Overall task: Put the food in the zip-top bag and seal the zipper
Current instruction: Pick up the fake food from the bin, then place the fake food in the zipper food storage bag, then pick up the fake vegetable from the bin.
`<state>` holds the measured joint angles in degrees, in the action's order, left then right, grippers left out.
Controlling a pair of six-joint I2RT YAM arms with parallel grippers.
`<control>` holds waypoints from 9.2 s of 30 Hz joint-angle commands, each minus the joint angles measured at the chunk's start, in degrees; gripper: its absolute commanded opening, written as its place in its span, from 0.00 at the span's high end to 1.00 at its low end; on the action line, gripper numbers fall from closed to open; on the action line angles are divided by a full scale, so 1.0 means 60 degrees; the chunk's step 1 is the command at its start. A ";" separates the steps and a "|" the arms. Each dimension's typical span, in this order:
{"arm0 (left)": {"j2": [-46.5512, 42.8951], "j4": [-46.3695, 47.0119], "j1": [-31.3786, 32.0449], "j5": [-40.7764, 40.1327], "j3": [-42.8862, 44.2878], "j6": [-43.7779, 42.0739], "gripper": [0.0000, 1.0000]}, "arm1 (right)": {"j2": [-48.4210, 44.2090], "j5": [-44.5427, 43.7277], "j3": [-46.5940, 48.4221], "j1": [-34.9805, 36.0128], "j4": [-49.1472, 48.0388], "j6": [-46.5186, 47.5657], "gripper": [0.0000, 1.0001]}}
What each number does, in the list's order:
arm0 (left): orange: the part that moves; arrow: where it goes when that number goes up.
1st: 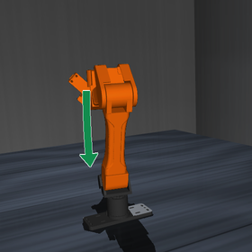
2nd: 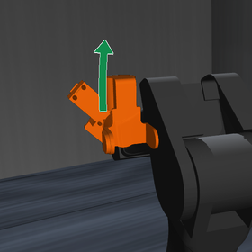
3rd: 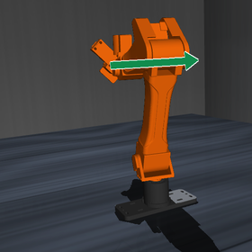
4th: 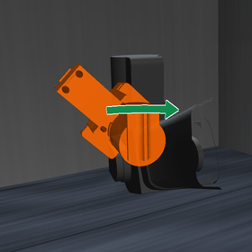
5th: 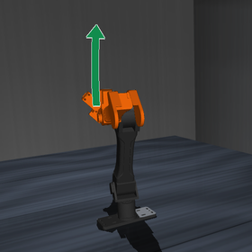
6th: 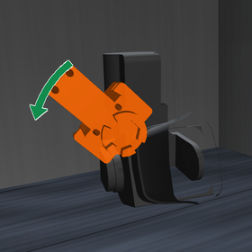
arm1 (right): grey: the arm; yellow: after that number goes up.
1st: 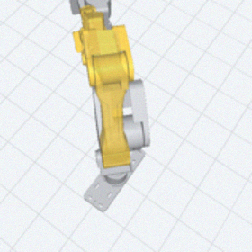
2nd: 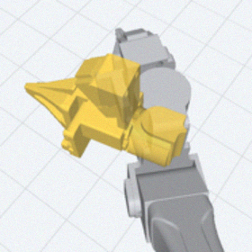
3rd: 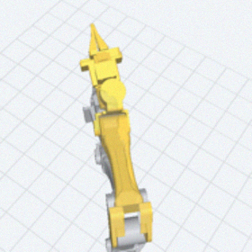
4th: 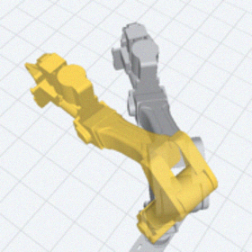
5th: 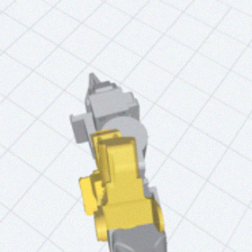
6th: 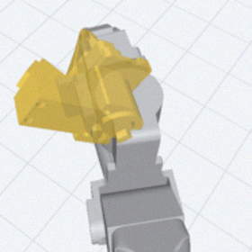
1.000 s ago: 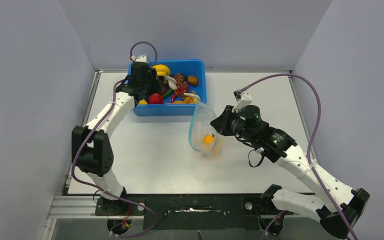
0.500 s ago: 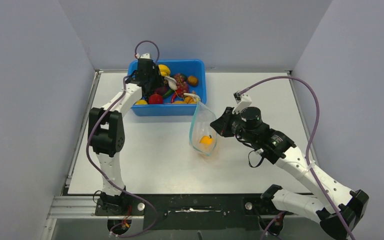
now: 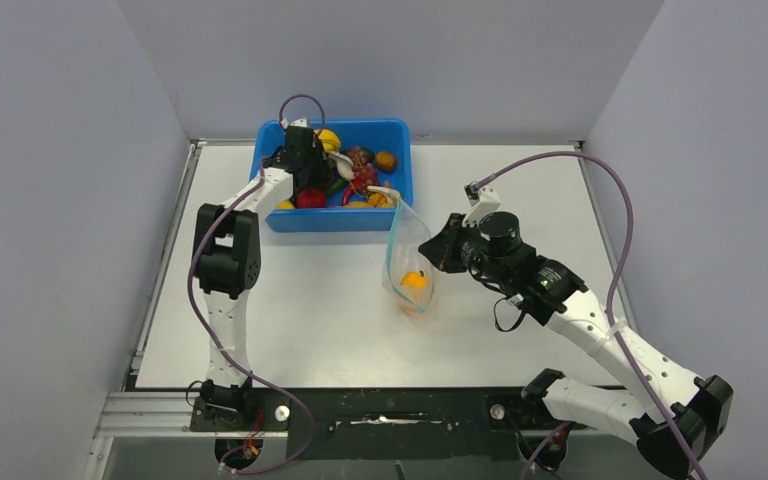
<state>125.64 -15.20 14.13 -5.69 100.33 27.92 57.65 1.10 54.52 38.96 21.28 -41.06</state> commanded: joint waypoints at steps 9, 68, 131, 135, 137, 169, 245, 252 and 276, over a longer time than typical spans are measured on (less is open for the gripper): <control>-0.0545 0.0681 -0.0078 0.0085 0.0095 -0.0238 0.81 | 0.0180 0.0238 -0.0107 -0.0063 -0.0763 -0.0185 1.00; -0.9044 0.0705 -0.0072 0.4296 -0.4994 0.0833 0.93 | 0.1960 0.0386 0.1088 -0.0364 -0.0888 -0.1184 1.00; -1.1524 0.1834 0.1763 0.5532 -0.8730 0.3001 0.99 | 0.3107 0.0306 0.1814 0.0366 -0.2435 -0.1776 1.00; -1.1245 0.1674 0.1985 0.5041 -0.8544 0.2883 0.99 | 0.3239 0.0326 0.1849 0.0434 -0.2624 -0.1778 1.00; -1.1093 0.1691 0.2056 0.4996 -0.8477 0.2951 0.99 | 0.3377 0.0392 0.1929 0.0463 -0.2617 -0.1758 1.00; -0.9441 -0.2425 0.4735 -0.0044 -0.5580 0.1493 0.98 | 0.3545 0.0239 0.1782 0.0568 -0.3012 -0.2114 1.00; -1.0781 0.1956 0.2627 0.4715 -0.7663 0.2609 0.77 | 0.0576 -0.0555 -0.0034 -0.0166 -0.2002 -0.0911 1.00; -1.0050 -0.0003 0.2485 0.2595 -0.6258 0.0744 0.51 | 0.0421 -0.0363 -0.0250 -0.0180 -0.2220 -0.0661 1.00; -0.3819 -0.0555 0.0237 -0.0230 -0.1595 -0.1643 0.31 | 0.0522 0.0140 -0.0138 -0.0551 -0.2498 -0.0137 1.00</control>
<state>98.96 -19.11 15.73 -5.72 83.92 20.73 61.34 1.04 51.62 36.27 10.02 -43.03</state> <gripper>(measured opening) 0.675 0.031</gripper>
